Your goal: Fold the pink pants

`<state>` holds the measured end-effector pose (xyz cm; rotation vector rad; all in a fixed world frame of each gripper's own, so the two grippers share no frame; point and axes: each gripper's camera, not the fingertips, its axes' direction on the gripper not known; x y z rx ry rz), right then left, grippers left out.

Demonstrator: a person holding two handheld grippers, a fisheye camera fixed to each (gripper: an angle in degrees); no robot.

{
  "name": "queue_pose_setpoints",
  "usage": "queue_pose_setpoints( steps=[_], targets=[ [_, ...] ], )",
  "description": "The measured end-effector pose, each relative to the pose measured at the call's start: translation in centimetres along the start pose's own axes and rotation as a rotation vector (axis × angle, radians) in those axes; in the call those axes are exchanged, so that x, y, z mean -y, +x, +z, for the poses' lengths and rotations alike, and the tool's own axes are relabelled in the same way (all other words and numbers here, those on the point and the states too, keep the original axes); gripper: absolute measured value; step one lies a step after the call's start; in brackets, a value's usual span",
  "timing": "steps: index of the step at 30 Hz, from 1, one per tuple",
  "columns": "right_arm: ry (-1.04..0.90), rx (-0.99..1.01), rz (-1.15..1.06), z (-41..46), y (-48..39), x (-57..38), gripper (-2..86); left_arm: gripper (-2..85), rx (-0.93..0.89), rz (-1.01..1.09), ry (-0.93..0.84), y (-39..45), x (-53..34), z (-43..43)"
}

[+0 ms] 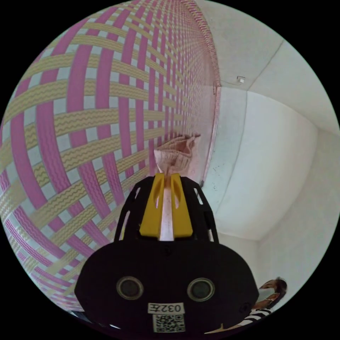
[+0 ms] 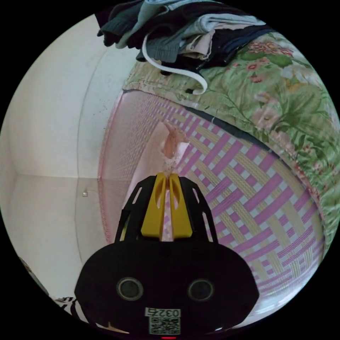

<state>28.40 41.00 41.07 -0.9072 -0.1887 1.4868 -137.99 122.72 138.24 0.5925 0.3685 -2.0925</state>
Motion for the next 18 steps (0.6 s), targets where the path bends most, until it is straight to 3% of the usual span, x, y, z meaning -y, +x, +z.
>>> queue_pose_setpoints(
  steps=[6,14,18],
  targets=[
    [-0.014,0.096,0.003,-5.7,2.5,-3.7,-0.9,-1.1,-0.076,0.043,-0.058,-1.4,0.8,-1.4],
    [-0.128,0.026,0.098,-14.0,10.1,-12.8,-0.8,-0.9,0.157,0.049,-0.119,-6.3,1.5,-10.3],
    [-0.164,-0.017,0.095,-14.5,12.7,-16.1,-0.1,-0.3,0.31,-0.005,-0.135,-10.6,2.9,-10.6]
  ],
)
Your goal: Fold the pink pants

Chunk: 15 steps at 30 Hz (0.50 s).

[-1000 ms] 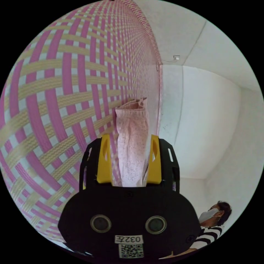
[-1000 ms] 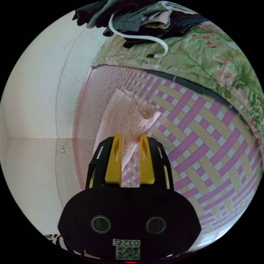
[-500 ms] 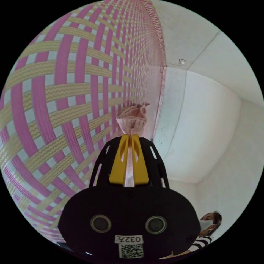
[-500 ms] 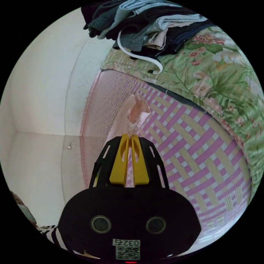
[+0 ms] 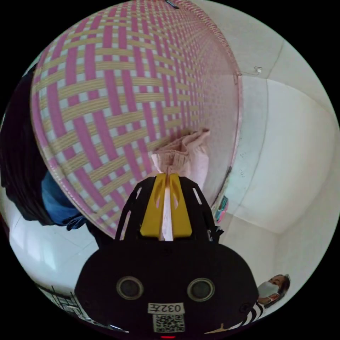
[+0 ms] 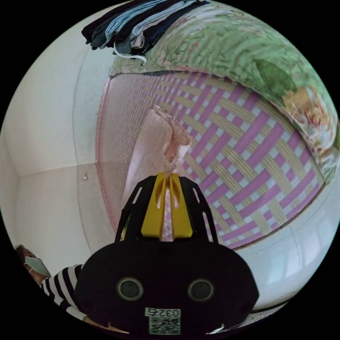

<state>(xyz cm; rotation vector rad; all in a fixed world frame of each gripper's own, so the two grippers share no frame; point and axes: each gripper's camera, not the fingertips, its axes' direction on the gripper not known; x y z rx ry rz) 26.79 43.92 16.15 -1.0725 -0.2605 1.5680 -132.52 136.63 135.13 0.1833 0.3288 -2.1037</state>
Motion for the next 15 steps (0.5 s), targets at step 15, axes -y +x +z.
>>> queue_pose_setpoints(
  steps=[15],
  targets=[
    [0.193,0.18,-0.012,-5.0,6.6,-5.5,6.6,-0.9,0.064,0.506,0.16,3.7,-4.7,12.4]
  ],
)
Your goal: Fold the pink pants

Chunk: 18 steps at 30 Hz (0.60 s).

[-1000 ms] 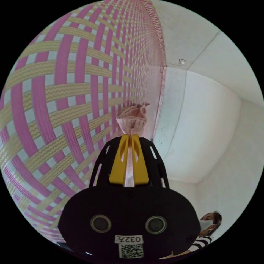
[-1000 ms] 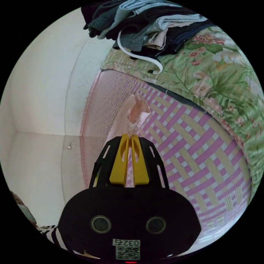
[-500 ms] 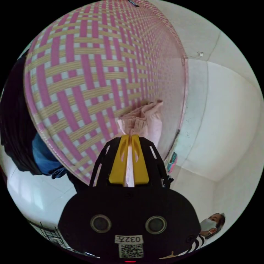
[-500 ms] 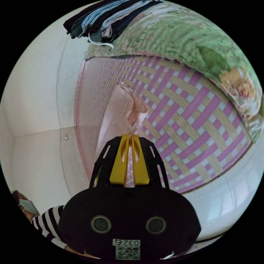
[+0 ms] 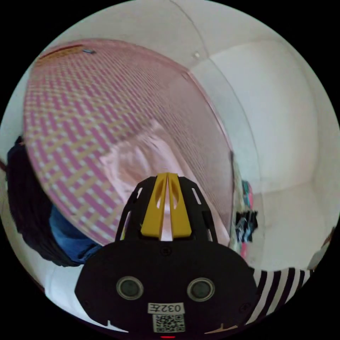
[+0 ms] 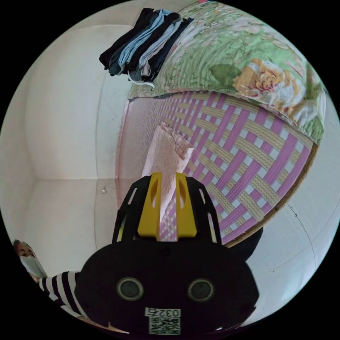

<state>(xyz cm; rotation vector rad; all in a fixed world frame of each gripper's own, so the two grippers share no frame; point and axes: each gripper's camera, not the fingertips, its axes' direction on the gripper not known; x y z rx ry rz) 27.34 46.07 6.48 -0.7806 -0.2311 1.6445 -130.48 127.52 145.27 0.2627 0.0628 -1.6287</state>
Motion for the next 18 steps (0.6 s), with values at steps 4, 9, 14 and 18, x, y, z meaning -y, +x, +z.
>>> queue_pose_setpoints(
  steps=[4,9,14,18],
  targets=[
    [-0.007,-0.071,0.009,0.5,0.5,0.4,6.5,-0.9,-0.098,0.106,-0.307,2.5,-2.1,12.6],
    [-0.027,-0.081,-0.024,1.0,0.3,0.6,2.6,-0.9,-0.055,0.146,-0.439,3.3,-4.3,21.3],
    [-0.051,-0.073,-0.105,0.9,-1.3,1.0,-0.8,-0.9,0.094,0.221,-0.504,2.6,-4.7,26.4],
    [-0.032,-0.076,-0.173,0.2,-2.9,1.6,-0.9,-0.9,0.126,0.229,-0.516,1.2,-4.6,28.7]
  ],
)
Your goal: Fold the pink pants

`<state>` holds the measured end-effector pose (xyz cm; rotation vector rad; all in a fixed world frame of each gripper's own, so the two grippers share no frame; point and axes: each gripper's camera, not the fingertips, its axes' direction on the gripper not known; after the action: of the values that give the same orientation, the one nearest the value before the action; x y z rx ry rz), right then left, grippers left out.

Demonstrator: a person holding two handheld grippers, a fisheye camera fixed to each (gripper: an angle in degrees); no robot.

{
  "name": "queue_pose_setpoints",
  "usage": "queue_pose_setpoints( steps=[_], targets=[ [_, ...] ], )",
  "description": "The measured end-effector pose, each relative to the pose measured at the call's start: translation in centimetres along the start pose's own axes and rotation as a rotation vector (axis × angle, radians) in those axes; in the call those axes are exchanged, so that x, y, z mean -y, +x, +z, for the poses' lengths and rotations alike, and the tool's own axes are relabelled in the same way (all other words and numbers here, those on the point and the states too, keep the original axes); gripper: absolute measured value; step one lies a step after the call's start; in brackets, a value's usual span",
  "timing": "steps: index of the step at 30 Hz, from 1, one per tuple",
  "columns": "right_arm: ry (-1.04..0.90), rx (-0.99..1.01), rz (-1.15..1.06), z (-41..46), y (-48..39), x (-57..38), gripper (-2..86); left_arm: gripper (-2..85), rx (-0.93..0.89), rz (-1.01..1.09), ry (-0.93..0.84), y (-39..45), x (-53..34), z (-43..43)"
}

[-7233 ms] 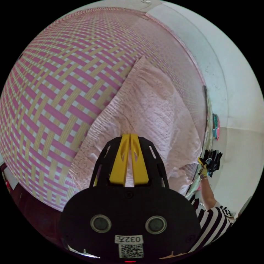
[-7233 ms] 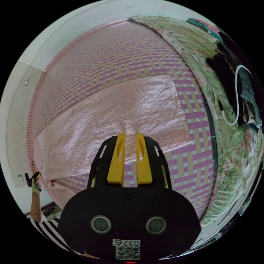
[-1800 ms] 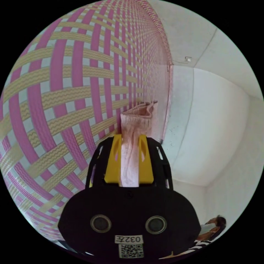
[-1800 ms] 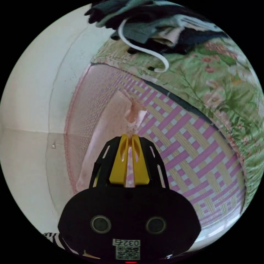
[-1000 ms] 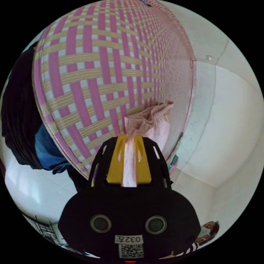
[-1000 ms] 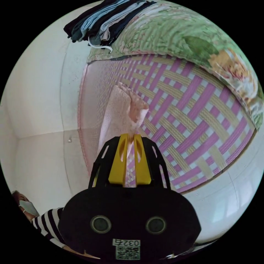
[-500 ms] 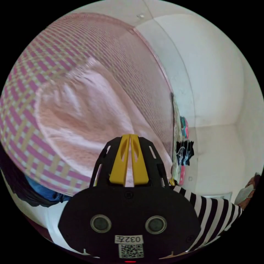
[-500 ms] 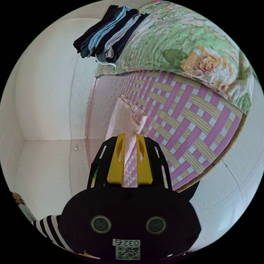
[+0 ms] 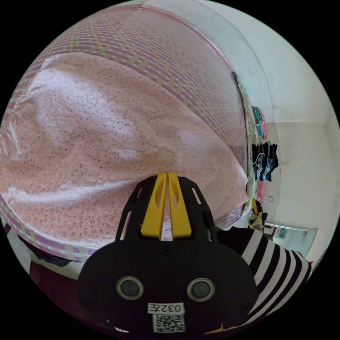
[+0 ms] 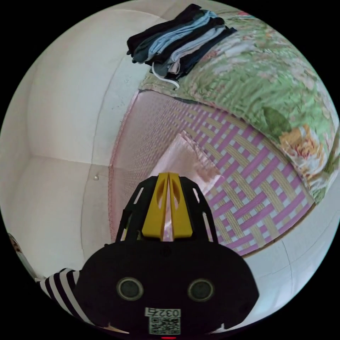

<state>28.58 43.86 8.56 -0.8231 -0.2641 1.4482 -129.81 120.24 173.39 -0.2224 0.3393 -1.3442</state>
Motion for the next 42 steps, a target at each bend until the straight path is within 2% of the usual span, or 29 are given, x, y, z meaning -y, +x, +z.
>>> queue_pose_setpoints(
  steps=[7,8,12,16,22,27,33,35,38,42],
  targets=[
    [-0.011,-0.11,0.018,-0.5,2.0,0.8,1.9,-0.9,-0.045,-0.034,0.019,-2.5,1.4,3.8],
    [-0.049,-0.138,0.049,0.1,3.1,0.8,5.0,-0.9,-0.033,-0.027,0.013,-2.6,1.7,4.4],
    [-0.102,-0.126,0.104,1.5,5.4,-0.5,7.4,-0.9,0.018,0.01,-0.017,-2.6,2.7,6.4],
    [-0.068,-0.037,0.136,2.5,6.5,-1.7,7.9,-0.9,0.089,0.057,-0.056,-2.1,4.2,8.3],
    [-0.056,-0.092,0.182,3.7,7.0,-2.0,8.6,-0.9,0.201,0.144,-0.141,-1.0,6.4,11.0],
    [-0.068,-0.106,0.11,5.5,6.1,-2.4,8.2,-0.9,0.243,0.223,-0.206,-0.7,7.7,13.0],
    [-0.056,-0.06,0.054,7.8,5.6,-2.3,6.9,-0.9,0.535,0.468,-0.255,3.9,7.0,16.7],
    [-0.068,-0.102,0.05,9.0,5.7,-2.0,6.7,-1.0,0.657,0.535,-0.25,5.5,6.1,18.4],
    [-0.097,-0.179,0.06,10.8,6.0,-1.2,7.0,-1.0,0.728,0.554,-0.236,6.1,5.5,19.6],
    [-0.097,-0.21,0.065,12.5,6.3,-0.7,5.0,-1.0,0.706,0.522,-0.254,5.7,6.2,19.9]
  ],
)
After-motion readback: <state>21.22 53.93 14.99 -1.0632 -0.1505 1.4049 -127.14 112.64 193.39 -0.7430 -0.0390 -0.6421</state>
